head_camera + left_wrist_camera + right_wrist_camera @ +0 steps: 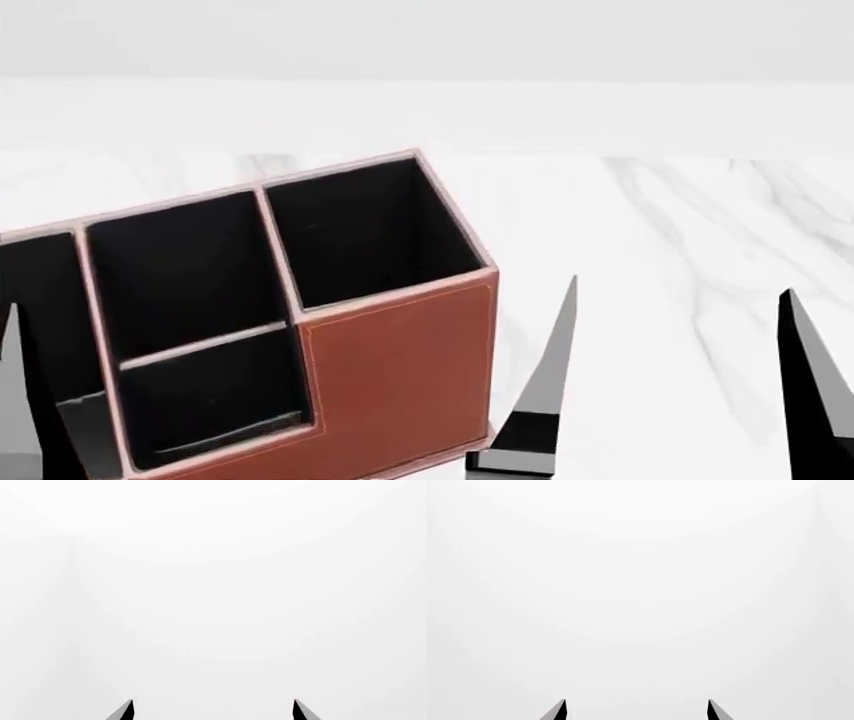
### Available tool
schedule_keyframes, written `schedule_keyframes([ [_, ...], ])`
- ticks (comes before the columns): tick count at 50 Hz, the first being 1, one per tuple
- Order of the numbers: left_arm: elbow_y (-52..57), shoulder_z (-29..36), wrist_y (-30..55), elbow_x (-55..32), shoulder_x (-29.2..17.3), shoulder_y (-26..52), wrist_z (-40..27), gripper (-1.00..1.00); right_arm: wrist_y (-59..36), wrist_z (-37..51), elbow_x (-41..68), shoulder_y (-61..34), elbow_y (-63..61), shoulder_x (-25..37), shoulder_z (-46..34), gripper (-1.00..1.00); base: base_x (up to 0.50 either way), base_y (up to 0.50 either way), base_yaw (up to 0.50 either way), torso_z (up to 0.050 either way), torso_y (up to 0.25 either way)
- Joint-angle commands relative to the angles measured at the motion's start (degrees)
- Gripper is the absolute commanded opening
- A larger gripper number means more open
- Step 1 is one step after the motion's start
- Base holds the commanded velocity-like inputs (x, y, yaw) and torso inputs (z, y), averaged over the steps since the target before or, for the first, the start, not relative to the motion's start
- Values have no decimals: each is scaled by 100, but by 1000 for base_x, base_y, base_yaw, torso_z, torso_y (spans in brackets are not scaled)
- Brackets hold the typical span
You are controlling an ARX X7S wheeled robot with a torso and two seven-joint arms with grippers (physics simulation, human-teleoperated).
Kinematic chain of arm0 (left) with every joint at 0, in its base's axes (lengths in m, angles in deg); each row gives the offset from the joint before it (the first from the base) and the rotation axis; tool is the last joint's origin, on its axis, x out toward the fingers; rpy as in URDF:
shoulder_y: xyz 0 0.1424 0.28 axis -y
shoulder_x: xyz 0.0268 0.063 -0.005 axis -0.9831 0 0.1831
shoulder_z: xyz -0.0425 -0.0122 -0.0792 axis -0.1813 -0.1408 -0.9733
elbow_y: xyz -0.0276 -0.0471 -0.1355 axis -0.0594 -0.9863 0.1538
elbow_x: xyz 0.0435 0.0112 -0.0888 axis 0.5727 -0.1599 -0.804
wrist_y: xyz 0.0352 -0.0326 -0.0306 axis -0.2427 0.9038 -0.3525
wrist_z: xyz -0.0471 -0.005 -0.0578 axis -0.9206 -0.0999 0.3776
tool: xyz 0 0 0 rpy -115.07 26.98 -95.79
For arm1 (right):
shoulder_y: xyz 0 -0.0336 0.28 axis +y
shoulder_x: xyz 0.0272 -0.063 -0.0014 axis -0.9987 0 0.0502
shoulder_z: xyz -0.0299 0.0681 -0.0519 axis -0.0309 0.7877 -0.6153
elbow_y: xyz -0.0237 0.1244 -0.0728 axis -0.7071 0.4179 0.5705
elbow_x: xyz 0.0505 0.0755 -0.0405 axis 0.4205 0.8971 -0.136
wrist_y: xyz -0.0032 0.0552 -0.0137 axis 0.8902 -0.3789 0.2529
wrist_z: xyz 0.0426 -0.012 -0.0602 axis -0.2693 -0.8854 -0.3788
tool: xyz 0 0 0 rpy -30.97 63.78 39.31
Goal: Pick up the book and place it in the front compartment of the caddy.
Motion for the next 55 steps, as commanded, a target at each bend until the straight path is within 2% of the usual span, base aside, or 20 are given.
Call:
schedule_keyframes([
  [1, 15, -16, -2, -11, 1, -5, -23, 100, -167, 187, -61, -102, -48, 61, -118, 100, 0, 0, 0, 0, 0],
  [5, 15, -24, -14, -26, 1, -13, -34, 100, 69, 131, -10, -1, 53, 95, -88, 100, 0, 0, 0, 0, 0],
  [9, 15, -18, -21, -28, 2, -14, -41, 100, -307, 246, -27, -155, -3, 90, -200, 100, 0, 71, 0, 0, 0],
  [12, 15, -19, -10, -27, 2, -5, -45, 100, -535, 265, -10, -293, -81, 101, -309, 100, 0, 500, 0, 0, 0],
  [20, 15, -13, -22, -27, 2, -12, -55, 100, -444, 305, 57, -369, -81, 146, -397, 100, 0, 500, 0, 0, 0],
  [27, 15, -91, -36, -107, 1, 0, -75, 100, 176, 271, -74, -156, -8, 234, -313, 100, 0, 241, 0, 3, 0],
  [28, 15, -38, 127, 112, 2, 53, -134, 100, 177, 274, -90, -155, -4, 235, -325, 100, 0, 0, 0, 49, 0],
  [36, 15, -138, -29, -192, 2, -6, -92, 100, 261, 287, -42, -169, -5, 272, -339, 100, 0, 0, 0, 50, 0],
  [55, 15, -168, 125, -124, 2, 36, -46, 100, 309, 422, 18, -290, -102, 445, -454, 100, 0, 0, 0, 49, 0],
])
